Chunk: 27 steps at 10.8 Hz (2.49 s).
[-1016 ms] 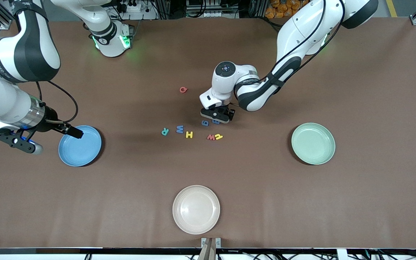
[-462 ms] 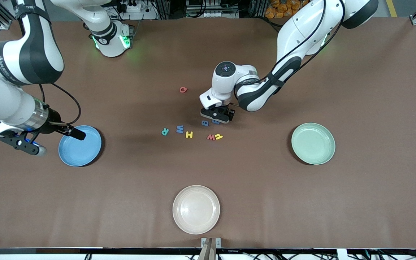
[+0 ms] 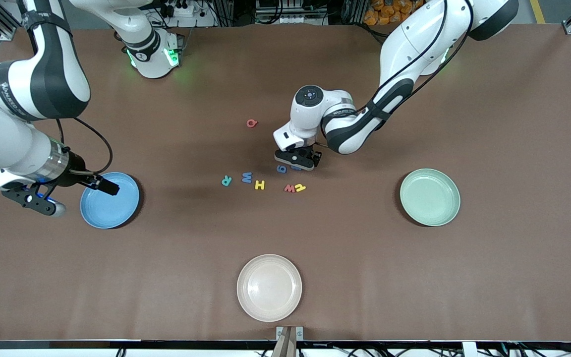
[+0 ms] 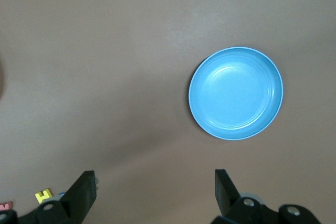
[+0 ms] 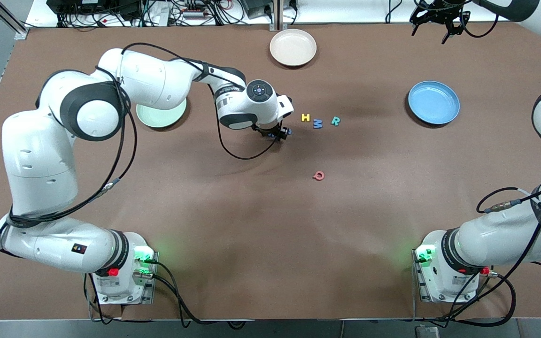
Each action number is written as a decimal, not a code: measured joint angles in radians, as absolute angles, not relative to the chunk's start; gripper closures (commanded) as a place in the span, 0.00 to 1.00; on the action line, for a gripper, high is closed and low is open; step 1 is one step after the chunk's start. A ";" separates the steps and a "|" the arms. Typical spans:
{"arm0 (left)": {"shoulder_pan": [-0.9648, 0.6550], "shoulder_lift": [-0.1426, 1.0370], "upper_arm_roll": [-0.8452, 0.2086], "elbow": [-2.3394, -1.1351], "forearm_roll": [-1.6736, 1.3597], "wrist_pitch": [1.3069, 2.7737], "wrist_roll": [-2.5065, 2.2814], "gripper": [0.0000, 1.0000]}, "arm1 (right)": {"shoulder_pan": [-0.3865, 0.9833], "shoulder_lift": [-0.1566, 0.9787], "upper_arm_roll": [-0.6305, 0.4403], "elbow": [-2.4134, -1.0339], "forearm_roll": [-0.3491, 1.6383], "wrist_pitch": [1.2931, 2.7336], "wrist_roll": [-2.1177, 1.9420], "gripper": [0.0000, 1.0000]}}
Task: Sort uppercase to blue plate, lowercase to green plate
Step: 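Grasp the blue m with the left gripper while the right gripper nears the plate, then carry the m to the green plate while the right gripper reaches the letters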
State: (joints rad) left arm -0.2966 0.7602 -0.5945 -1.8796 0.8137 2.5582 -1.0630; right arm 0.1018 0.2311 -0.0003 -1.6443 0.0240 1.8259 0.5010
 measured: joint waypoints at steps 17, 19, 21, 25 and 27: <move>-0.271 0.764 -0.586 -1.853 0.814 2.565 -0.991 0.80 | 0.127 0.262 0.002 -1.642 0.026 1.915 0.590 0.00; -0.214 0.764 -0.583 -1.845 0.814 2.545 -0.933 0.84 | 0.168 0.298 0.004 -1.644 0.026 1.938 0.654 0.00; -0.164 0.758 -0.585 -1.834 0.814 2.488 -0.886 0.89 | 0.203 0.336 0.005 -1.649 0.026 1.960 0.726 0.00; -0.102 0.674 -0.589 -1.817 0.701 2.343 -0.731 0.98 | 0.301 0.357 0.007 -1.776 0.027 2.148 0.910 0.00; -0.047 0.589 -0.588 -1.814 0.588 2.273 -0.588 1.00 | 0.366 0.368 0.008 -1.855 0.027 2.214 0.988 0.00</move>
